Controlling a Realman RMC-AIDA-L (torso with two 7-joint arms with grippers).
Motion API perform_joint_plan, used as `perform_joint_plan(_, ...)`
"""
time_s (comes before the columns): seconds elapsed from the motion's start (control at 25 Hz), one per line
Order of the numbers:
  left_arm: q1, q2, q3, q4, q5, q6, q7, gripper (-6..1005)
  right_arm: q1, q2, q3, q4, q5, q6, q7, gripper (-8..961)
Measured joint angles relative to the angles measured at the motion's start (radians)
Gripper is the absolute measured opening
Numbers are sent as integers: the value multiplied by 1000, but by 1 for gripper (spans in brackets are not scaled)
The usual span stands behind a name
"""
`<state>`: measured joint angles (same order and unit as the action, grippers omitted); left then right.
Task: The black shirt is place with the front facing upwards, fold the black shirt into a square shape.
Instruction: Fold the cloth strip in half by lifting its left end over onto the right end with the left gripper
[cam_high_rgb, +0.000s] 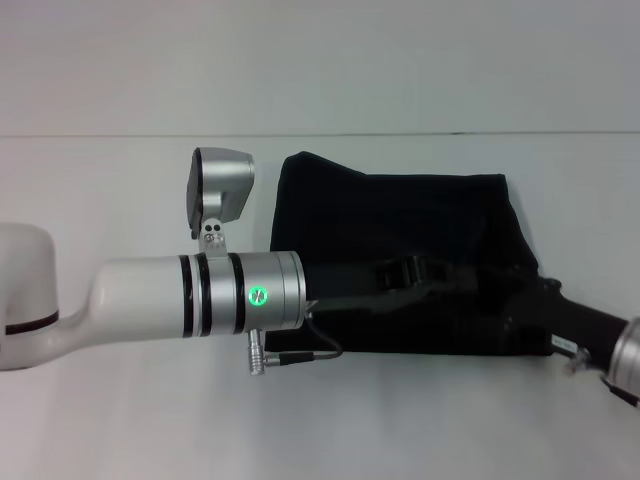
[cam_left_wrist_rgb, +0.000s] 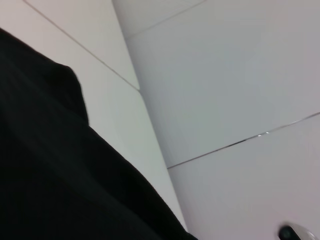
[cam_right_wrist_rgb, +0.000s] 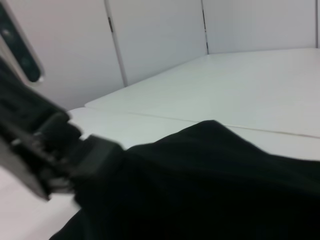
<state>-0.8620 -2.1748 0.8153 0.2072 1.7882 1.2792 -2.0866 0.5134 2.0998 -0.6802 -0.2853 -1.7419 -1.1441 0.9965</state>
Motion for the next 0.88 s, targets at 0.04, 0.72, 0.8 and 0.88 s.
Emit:
perform_joint_plan(0.04,-1,0,0,0,-2,5,1,29,14,1,3,10,5,15,0,940)
perform_joint_plan(0.72,11,-1,10,-9,-8,-1,28,28,114,1,8,50,314,210,0,940)
perform_joint_plan(0.8,10,-1,13,-18,-6,-22,41,28,114,-1,8,44,337,210,-1,940)
perform_joint_plan(0.88,6,-1,14,-31,-6,-47,52,28,114,-2,8,35,350,213,-1,941)
